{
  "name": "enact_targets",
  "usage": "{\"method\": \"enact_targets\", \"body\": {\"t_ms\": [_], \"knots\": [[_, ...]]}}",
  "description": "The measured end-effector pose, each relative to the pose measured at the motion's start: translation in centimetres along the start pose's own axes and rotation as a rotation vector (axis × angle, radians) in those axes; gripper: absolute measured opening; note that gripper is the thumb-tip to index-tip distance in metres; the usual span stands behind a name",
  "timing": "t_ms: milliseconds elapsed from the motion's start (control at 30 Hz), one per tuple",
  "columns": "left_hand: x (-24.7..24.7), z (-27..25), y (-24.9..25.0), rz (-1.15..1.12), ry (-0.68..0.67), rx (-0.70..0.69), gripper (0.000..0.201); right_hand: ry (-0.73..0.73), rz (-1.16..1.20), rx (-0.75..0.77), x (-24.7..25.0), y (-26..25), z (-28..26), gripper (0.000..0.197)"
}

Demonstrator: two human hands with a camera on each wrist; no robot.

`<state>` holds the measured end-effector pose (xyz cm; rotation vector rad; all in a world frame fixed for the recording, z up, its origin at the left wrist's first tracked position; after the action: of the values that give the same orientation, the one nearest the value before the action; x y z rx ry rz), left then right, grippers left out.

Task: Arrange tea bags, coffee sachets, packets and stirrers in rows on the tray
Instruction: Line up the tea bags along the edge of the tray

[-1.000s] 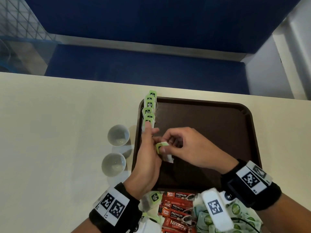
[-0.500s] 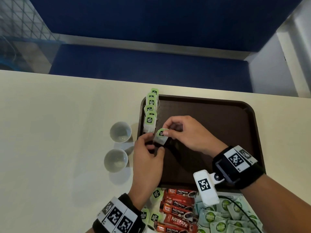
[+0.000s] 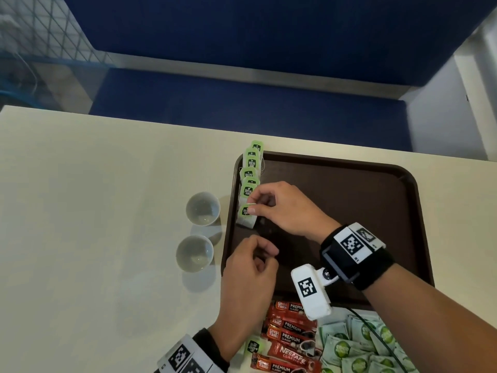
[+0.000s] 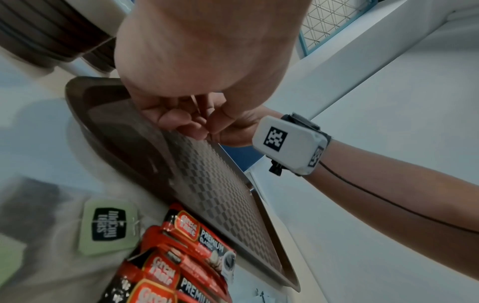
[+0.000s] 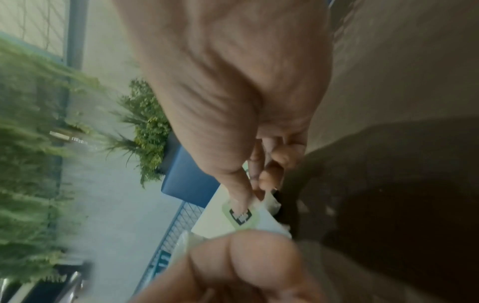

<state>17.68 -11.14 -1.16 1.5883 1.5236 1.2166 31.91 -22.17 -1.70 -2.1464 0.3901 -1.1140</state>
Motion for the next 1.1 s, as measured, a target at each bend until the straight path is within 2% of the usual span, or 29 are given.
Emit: {"method": "enact_targets", "body": {"t_ms": [200, 367, 1100], "knots": [[0.7, -0.1, -0.2, 0.002, 0.0, -0.005, 0.026, 0.186, -0.057, 0.005, -1.5, 0.6, 0.4, 0.007], [1.0, -0.2, -0.7, 0.053, -0.009, -0.031, 0.027, 0.252, -0.074, 0.015, -2.0, 1.0, 0.6, 0.011], [1.9, -0.4, -1.2, 0.107, -0.043, -0.048, 0.022, 0.283, -0.092, 0.051, -2.3, 0.7, 0.7, 0.015]]}}
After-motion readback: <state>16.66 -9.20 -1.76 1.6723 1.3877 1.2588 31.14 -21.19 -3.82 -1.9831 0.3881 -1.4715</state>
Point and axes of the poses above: each hand's wrist, its own z-axis towards the middle knuckle, its own x-axis out of the back of the hand, y = z × x, the point moved 2 cm from there along z, towards the middle knuckle, and after that the axes turned 9 degrees about -z, right-handed, at the moved point
